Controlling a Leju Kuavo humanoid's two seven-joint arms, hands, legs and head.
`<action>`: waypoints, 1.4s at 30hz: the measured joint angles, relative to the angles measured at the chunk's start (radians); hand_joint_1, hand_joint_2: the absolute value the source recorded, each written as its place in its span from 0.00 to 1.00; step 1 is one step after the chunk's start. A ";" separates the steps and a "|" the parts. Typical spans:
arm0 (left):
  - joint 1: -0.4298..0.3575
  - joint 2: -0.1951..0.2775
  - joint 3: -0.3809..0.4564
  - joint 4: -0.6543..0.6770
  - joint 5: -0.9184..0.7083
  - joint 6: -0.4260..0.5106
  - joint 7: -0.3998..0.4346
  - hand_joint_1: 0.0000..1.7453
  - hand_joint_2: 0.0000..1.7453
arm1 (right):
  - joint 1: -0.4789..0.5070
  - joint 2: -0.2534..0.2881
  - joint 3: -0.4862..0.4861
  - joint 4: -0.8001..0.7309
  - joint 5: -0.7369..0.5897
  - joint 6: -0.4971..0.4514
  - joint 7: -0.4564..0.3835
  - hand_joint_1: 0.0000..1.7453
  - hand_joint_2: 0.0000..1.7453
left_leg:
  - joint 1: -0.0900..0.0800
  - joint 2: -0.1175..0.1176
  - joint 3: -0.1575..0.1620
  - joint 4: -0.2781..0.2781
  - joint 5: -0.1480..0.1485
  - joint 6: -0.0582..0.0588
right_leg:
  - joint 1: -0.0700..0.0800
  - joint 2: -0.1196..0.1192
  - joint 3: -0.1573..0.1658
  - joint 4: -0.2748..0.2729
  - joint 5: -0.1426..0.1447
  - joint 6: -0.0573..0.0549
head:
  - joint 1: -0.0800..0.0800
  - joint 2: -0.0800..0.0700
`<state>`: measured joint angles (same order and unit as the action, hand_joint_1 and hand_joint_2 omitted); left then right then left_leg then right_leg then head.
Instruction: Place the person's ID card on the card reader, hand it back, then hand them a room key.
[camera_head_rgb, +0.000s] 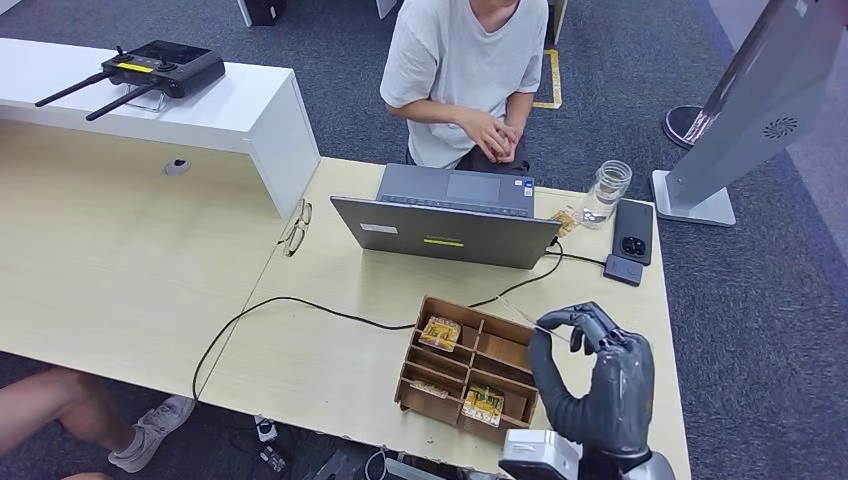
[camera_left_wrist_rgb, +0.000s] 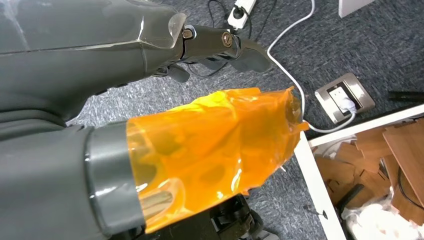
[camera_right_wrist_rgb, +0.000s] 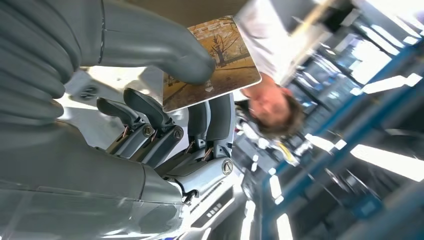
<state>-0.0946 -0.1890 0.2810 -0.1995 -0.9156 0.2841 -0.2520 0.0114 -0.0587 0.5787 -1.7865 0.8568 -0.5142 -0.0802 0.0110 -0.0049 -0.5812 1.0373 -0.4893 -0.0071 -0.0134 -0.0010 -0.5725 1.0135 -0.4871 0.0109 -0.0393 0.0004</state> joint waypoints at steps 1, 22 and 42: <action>0.000 0.000 0.002 0.000 0.000 0.001 -0.001 0.00 0.00 | 0.000 -0.001 0.000 -0.016 -0.014 -0.001 -0.009 1.00 1.00 | 0.000 0.000 0.000 0.000 0.000 0.000 | 0.000 0.000 0.000 0.000 0.000 0.000 | 0.000 0.000; -0.012 0.005 -0.012 0.000 -0.049 -0.023 0.007 0.00 0.00 | -0.215 -0.010 -0.086 0.022 -0.120 0.111 0.007 1.00 1.00 | 0.000 0.000 0.000 0.000 0.001 0.000 | 0.000 0.000 0.000 0.000 0.001 0.000 | 0.000 0.000; -0.018 0.008 -0.075 0.000 -0.096 -0.062 0.012 0.00 0.00 | -0.500 -0.016 -0.099 0.422 -0.068 0.353 0.165 1.00 1.00 | 0.000 0.000 0.000 0.000 0.002 0.001 | 0.000 0.000 0.000 0.001 0.003 -0.001 | 0.000 0.000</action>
<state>-0.1125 -0.1812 0.2059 -0.1995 -1.0117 0.2223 -0.2398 -0.4888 -0.0747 0.4800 -1.3641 0.7885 -0.1608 0.0843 0.0110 -0.0049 -0.5812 1.0378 -0.4870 -0.0061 -0.0134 -0.0010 -0.5723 1.0141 -0.4844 0.0101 -0.0392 0.0004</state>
